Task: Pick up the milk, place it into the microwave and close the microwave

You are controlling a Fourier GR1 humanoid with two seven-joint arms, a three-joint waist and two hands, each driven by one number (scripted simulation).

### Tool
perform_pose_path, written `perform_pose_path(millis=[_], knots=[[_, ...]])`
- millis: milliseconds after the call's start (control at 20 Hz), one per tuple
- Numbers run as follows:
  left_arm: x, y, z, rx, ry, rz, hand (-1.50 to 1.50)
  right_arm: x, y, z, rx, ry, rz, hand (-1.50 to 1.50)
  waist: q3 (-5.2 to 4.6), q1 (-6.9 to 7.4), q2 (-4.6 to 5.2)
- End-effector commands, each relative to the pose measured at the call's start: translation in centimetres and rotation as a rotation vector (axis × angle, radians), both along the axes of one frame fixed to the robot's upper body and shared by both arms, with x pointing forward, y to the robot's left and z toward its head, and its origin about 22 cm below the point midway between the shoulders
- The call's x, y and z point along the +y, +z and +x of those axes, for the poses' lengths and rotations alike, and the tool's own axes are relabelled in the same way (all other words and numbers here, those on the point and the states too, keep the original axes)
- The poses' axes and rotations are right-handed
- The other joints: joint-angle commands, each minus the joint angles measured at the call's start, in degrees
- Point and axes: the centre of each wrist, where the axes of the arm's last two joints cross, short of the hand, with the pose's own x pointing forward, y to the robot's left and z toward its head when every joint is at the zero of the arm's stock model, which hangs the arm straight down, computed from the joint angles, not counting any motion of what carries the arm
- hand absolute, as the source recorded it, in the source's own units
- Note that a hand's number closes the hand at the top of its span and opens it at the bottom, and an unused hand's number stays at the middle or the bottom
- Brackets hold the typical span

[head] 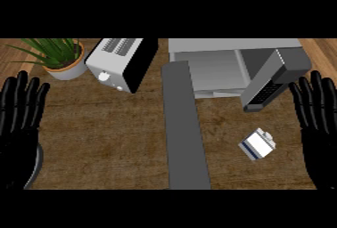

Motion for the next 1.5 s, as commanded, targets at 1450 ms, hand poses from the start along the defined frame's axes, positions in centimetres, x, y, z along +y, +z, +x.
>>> perform_pose_path(millis=[1450], knots=[[3.2, -6.4, -6.2, 0.132, -0.015, -0.12, -1.5, -3.3, -6.4, -6.3, 0.072, 0.05, -0.007, -1.5, -0.21, 3.22, 0.34]])
